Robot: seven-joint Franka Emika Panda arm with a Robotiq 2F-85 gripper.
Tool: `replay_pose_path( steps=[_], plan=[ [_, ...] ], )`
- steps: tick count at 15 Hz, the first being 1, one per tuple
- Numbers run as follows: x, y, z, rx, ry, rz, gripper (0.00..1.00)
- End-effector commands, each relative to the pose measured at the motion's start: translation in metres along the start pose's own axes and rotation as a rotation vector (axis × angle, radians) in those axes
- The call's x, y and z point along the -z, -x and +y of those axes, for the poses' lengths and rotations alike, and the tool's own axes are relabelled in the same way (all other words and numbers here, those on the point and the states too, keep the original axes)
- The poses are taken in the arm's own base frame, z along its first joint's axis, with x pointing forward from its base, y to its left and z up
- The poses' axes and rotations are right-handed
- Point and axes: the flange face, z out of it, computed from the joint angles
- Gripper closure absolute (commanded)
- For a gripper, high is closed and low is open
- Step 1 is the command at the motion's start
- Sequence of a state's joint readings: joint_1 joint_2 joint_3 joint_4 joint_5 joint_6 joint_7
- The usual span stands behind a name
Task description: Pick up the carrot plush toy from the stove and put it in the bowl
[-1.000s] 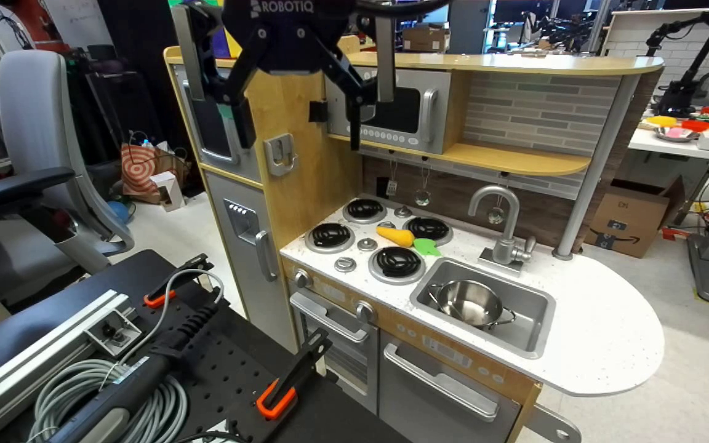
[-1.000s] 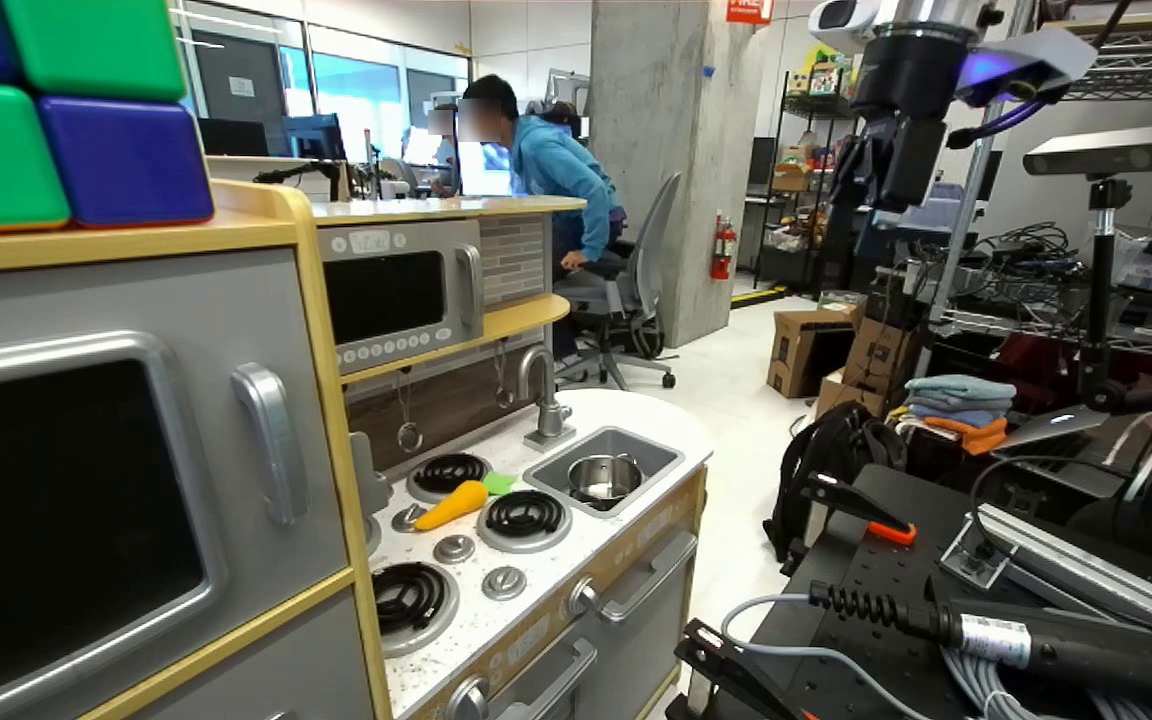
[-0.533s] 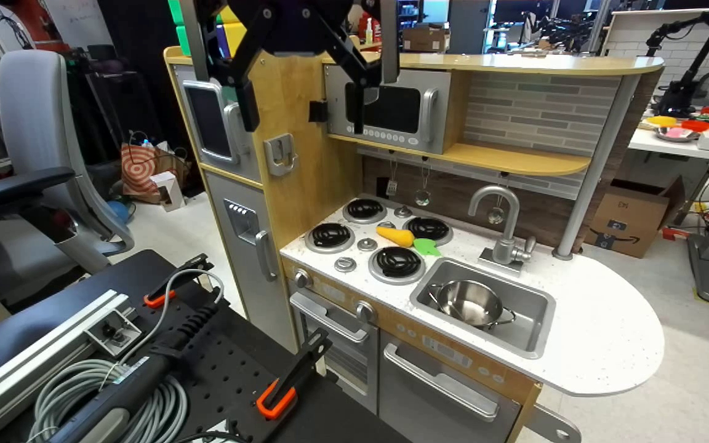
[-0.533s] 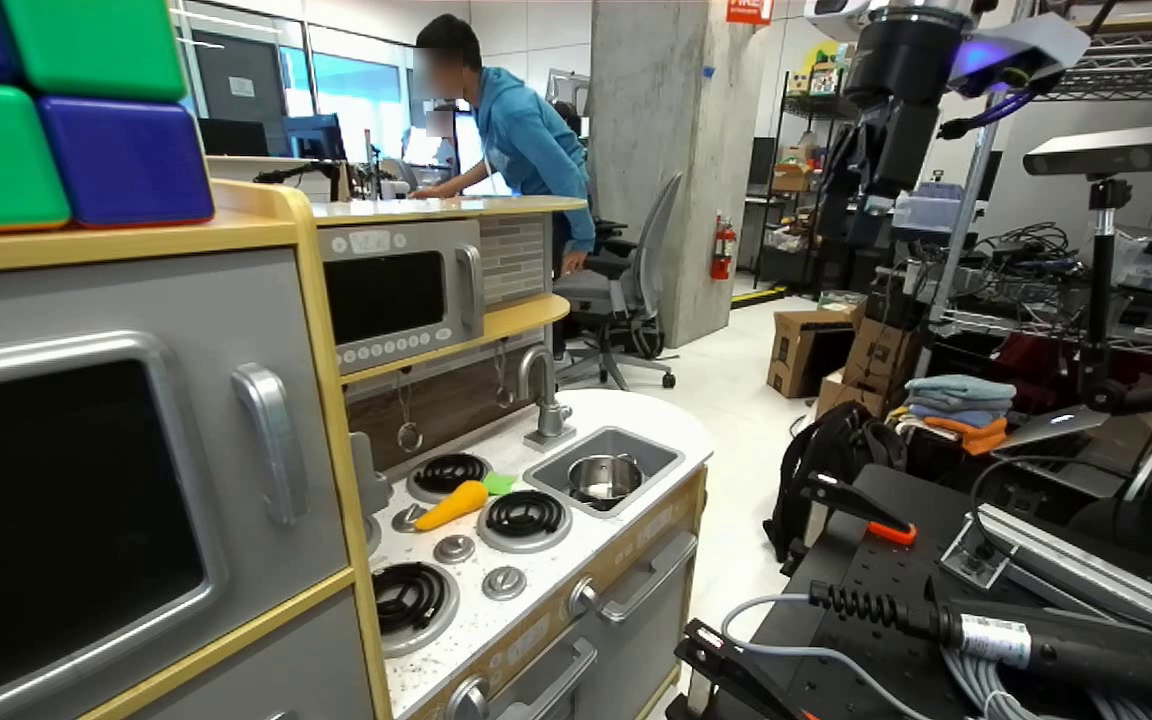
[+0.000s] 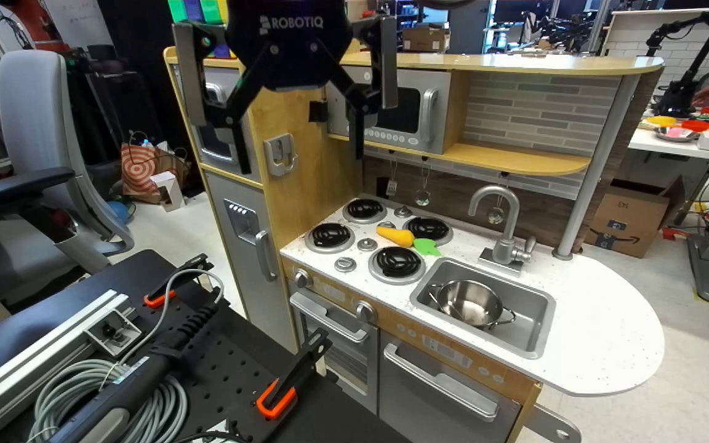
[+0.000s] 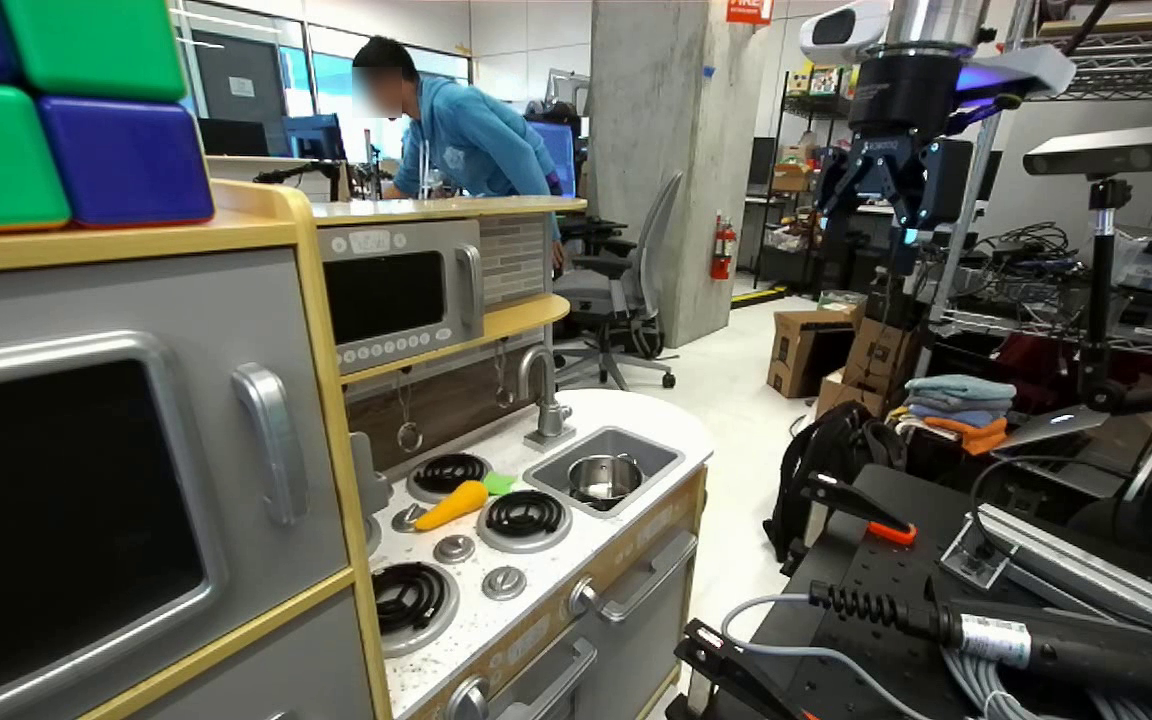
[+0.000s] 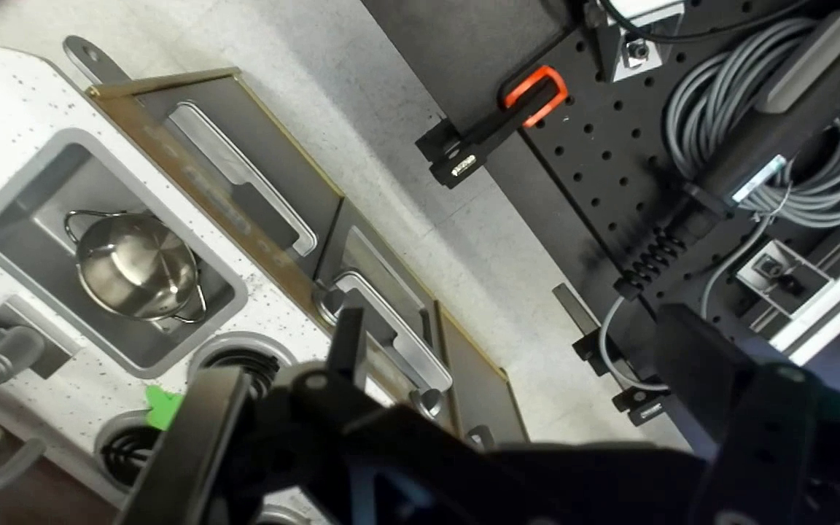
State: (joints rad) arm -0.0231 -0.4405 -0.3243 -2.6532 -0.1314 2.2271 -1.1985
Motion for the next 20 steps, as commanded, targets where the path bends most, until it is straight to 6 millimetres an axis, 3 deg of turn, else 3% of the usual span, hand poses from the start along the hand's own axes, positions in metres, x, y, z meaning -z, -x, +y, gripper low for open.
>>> replay_pose_path(
  steps=[1, 5, 10, 16, 18, 19, 20],
  plan=[
    [-0.002, -0.001, 0.0, 0.014, -0.007, -0.004, 0.0],
    [-0.011, -0.011, 0.004, -0.017, -0.016, 0.017, 0.0],
    [-0.037, -0.049, 0.021, -0.089, 0.032, 0.224, 0.0],
    [-0.079, -0.101, 0.047, -0.164, 0.095, 0.295, 0.0],
    [-0.082, -0.103, 0.052, -0.167, 0.035, 0.265, 0.0],
    [-0.079, -0.101, 0.039, -0.19, 0.049, 0.269, 0.0],
    [-0.082, -0.103, 0.042, -0.191, 0.045, 0.261, 0.0]
  ],
)
